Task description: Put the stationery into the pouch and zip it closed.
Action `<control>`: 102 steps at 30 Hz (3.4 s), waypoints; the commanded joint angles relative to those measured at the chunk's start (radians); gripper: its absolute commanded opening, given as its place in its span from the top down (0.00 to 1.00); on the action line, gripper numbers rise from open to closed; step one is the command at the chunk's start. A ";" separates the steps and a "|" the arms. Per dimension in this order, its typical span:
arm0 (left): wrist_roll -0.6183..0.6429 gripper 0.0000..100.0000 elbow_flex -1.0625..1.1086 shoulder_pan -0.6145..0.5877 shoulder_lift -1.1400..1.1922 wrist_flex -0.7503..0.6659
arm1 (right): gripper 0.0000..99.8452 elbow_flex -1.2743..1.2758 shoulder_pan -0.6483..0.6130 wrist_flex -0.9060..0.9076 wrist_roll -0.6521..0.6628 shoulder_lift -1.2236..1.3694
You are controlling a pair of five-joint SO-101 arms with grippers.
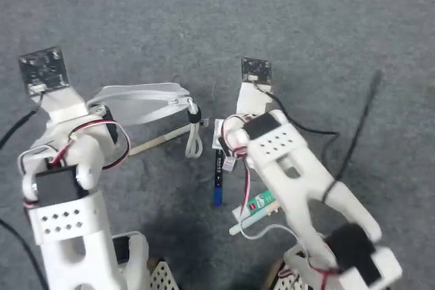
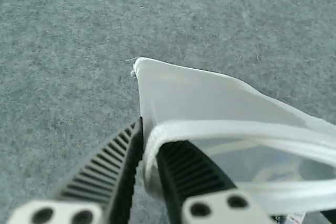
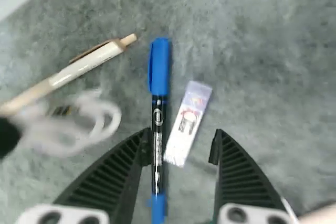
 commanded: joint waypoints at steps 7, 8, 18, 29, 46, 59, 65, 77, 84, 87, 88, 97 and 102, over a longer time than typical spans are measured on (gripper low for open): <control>0.017 0.99 -0.013 0.002 -0.002 -0.038 | 0.83 -0.058 -0.001 -0.094 -0.026 0.145; 0.017 0.99 -0.013 0.002 -0.002 -0.037 | 0.83 -0.069 0.007 -0.094 -0.026 0.165; 0.017 0.99 -0.004 0.000 -0.005 -0.038 | 0.83 -0.199 0.056 -0.093 -0.066 0.352; 0.015 0.99 -0.004 0.000 -0.005 -0.038 | 0.98 -0.244 0.082 -0.033 -0.011 0.417; 0.015 0.99 -0.002 0.002 -0.005 -0.041 | 0.99 -0.632 0.081 0.628 -0.005 0.415; 0.015 0.99 -0.004 0.005 -0.005 -0.044 | 0.99 -0.678 0.051 0.826 0.098 0.206; 0.015 0.99 -0.002 0.006 -0.005 -0.043 | 0.99 -0.600 -0.022 0.823 0.097 0.010; 0.015 0.99 -0.001 0.005 -0.005 -0.040 | 0.99 -0.605 -0.039 0.630 0.097 -0.275; 0.015 0.99 -0.001 0.006 -0.005 -0.043 | 0.99 -0.601 -0.039 0.444 0.098 -0.383; 0.015 0.99 -0.001 0.006 -0.005 -0.043 | 0.99 -0.601 -0.039 0.392 0.100 -0.394; 0.015 0.99 -0.001 0.006 -0.005 -0.041 | 0.99 -0.601 -0.039 0.377 0.100 -0.394; 0.015 0.99 -0.001 0.006 -0.005 -0.040 | 0.99 -0.605 -0.180 0.323 0.101 -0.397; 0.015 0.99 -0.001 0.006 -0.005 -0.040 | 0.99 -0.601 -0.196 0.325 0.103 -0.395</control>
